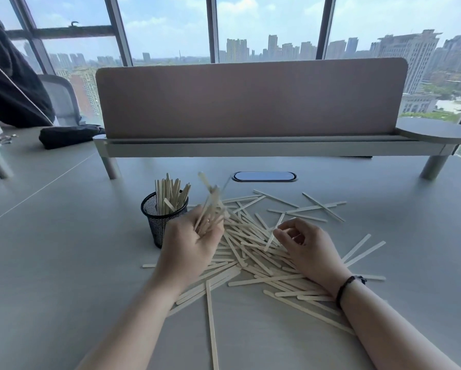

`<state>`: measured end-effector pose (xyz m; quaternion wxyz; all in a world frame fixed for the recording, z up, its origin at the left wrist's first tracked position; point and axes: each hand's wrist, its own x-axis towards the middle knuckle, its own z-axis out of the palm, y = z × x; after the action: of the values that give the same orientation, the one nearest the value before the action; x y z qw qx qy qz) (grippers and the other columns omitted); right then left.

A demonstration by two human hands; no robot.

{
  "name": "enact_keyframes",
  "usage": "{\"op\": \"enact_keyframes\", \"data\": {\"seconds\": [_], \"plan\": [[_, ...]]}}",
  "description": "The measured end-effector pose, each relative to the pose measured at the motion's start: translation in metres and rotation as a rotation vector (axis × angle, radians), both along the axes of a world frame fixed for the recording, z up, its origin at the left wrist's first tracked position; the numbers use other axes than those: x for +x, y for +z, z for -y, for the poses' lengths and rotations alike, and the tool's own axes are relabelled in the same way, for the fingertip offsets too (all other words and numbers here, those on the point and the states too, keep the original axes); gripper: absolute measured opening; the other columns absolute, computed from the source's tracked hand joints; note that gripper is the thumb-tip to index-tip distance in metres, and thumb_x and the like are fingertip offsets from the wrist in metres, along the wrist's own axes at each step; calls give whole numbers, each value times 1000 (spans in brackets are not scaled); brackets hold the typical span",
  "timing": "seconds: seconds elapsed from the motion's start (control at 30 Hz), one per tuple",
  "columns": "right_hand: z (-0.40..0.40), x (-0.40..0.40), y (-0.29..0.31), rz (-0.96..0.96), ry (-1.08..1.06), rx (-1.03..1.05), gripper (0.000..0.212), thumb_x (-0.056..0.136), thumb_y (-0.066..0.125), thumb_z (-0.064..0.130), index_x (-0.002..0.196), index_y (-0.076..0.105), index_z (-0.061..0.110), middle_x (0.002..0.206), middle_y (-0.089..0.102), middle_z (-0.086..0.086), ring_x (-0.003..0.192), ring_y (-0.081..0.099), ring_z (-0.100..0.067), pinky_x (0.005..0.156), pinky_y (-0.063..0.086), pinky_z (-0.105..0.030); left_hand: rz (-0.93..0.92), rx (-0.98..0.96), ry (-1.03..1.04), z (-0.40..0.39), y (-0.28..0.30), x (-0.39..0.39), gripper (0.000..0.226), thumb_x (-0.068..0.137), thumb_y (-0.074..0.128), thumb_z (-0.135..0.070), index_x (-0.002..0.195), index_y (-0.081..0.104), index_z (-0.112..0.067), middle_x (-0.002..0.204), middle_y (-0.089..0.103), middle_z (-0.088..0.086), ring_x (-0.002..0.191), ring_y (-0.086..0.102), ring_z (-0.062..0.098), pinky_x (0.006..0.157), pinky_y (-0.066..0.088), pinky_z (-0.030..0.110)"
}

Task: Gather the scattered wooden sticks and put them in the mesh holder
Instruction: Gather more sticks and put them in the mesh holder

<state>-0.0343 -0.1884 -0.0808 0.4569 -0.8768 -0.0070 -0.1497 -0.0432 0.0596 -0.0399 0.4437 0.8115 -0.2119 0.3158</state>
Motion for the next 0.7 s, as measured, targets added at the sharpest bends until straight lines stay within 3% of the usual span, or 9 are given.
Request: {"op": "enact_keyframes", "data": {"seconds": [0.07,0.17,0.33,0.47,0.53,0.6,0.7], "plan": [[0,0,0,-5,2,0,13,84,71,43,82,69,31,74,70,6,65,61,-11,67,55,-35,-72,-177,26,-1,5,0,48,91,56,-42,51,54,-14,48,57,1,47,56,13,55,48,31],[-1,-1,3,-13,1,-12,14,84,70,45,83,68,31,74,70,6,65,62,-11,67,54,-34,-141,-441,-5,-4,9,2,59,91,58,-44,46,52,-6,45,57,8,45,54,13,61,47,19],[-2,-3,6,-22,-5,-36,15,84,70,46,83,68,32,74,69,8,64,61,-7,66,53,-32,-217,-598,-74,-7,7,10,62,100,59,-40,44,43,-19,39,39,-5,50,55,24,60,50,28],[-5,-5,6,-36,-45,-109,20,83,66,53,84,67,33,75,67,11,68,59,-5,68,51,-30,-267,-674,-62,-1,3,8,45,99,59,-26,54,49,-25,39,33,-9,36,37,16,46,41,28],[-6,-6,6,-43,-82,-193,32,80,60,65,90,65,36,83,65,15,79,61,-8,73,50,-30,-275,-708,-33,1,-1,8,42,100,59,-25,60,47,-20,38,32,-8,33,31,14,43,34,25],[-10,-10,8,-65,-98,-310,50,77,49,79,103,62,38,97,64,17,96,61,-13,85,45,-33,-250,-722,14,1,-3,8,50,101,61,-30,54,44,-23,38,33,-8,31,29,15,43,30,24],[-23,-22,14,-104,-91,-487,78,71,28,92,123,51,39,121,62,7,118,53,-21,97,37,-38,-142,-713,106,-4,2,9,55,96,60,-43,47,45,-26,39,36,-10,32,32,17,48,31,26]]}}
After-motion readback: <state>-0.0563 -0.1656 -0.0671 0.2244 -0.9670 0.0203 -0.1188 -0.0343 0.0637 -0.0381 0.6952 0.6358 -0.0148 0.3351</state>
